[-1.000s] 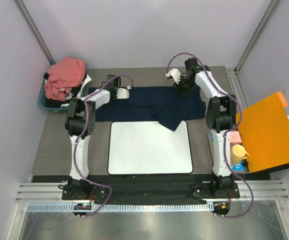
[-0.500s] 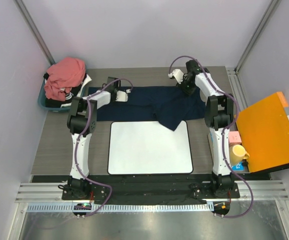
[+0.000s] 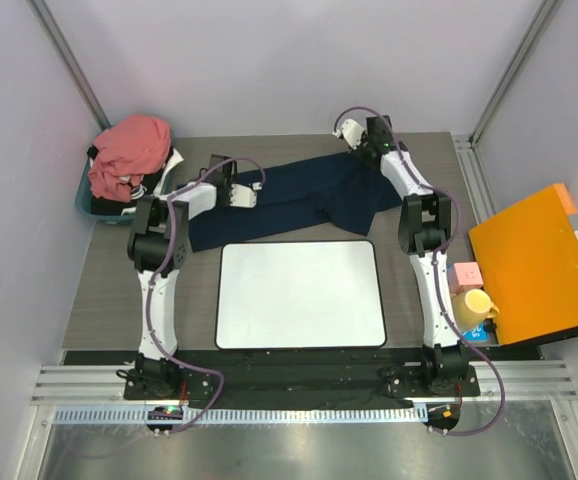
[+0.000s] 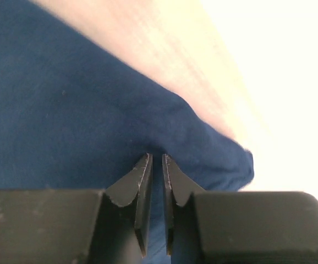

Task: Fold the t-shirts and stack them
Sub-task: Fold the tshirt

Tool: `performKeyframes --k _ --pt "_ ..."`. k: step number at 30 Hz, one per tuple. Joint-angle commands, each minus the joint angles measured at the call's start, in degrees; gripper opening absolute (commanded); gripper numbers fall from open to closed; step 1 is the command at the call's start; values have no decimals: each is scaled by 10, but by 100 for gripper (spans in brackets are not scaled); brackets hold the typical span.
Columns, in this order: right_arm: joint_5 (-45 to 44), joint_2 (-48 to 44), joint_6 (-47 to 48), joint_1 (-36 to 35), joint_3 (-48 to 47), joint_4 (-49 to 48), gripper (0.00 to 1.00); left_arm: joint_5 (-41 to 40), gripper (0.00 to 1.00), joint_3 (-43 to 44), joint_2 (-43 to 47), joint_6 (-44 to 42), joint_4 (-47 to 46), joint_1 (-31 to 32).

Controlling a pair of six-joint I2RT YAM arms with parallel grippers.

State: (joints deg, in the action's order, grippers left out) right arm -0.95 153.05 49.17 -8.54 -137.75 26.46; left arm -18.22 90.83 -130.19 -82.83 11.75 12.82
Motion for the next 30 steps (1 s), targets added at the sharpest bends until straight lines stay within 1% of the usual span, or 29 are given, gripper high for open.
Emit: performKeyframes --k 1,2,3,5,7,8,9,11,12,13,14,15,16,17,18,19,20,21,22,23,24,26,27,28,30 --pt "-49 32 -4 -2 -7 -168 18 210 18 -29 88 -8 209 -3" --pt "-69 36 -4 -3 -5 -225 17 230 18 -34 110 -26 225 -2" --pt "-77 44 -3 -3 -6 -252 15 248 18 -45 120 -34 240 4" --pt "-97 51 -4 -5 -13 -320 14 269 19 -54 139 -50 271 12" --pt "-119 52 -11 -9 -16 -355 16 276 20 -62 149 -46 275 22" --pt "-128 46 -26 -9 -11 -379 18 283 20 -61 152 -38 274 25" --pt "-143 24 -40 -9 -4 -389 23 287 21 -58 159 -14 271 27" --pt "-143 -11 -84 -10 26 -394 30 274 22 -56 165 40 216 30" --pt "-126 -28 -102 -10 34 -382 39 261 22 -57 172 95 192 31" --pt "-108 -68 -121 -10 38 -361 44 244 22 -61 176 118 134 31" --pt "-75 -86 -167 -10 34 -298 47 206 22 -65 180 138 105 31" --pt "20 -104 -175 -10 34 -254 52 189 22 -78 189 162 81 30" --pt "77 -149 -179 -13 41 -217 54 167 22 -86 193 166 38 30" --pt "120 -172 -175 -17 74 -161 58 145 22 -104 195 168 16 30" --pt "186 -198 -135 -26 99 -137 59 103 22 -109 198 179 -2 30" --pt "205 -240 -109 -44 127 -94 61 79 22 -112 198 190 -28 29" --pt "225 -263 -80 -55 184 -71 63 58 22 -108 196 204 -37 25" --pt "257 -281 -19 -64 212 -49 64 16 22 -101 190 246 -40 22" --pt "268 -311 -1 -80 260 -23 64 -2 22 -94 187 271 -36 19" --pt "279 -319 19 -88 278 -9 66 -15 20 -74 185 292 -24 10" --pt "287 -325 49 -95 289 8 67 -31 18 -66 183 338 -1 5" --pt "297 -326 53 -113 297 44 68 -27 17 -61 189 369 27 -8" --pt "307 -324 64 -119 293 60 68 -17 17 -66 195 375 43 -11" --pt "326 -320 71 -124 284 87 68 -18 17 -91 208 374 42 -14" --pt "326 -313 94 -145 282 102 69 -41 17 -114 216 373 21 -16"
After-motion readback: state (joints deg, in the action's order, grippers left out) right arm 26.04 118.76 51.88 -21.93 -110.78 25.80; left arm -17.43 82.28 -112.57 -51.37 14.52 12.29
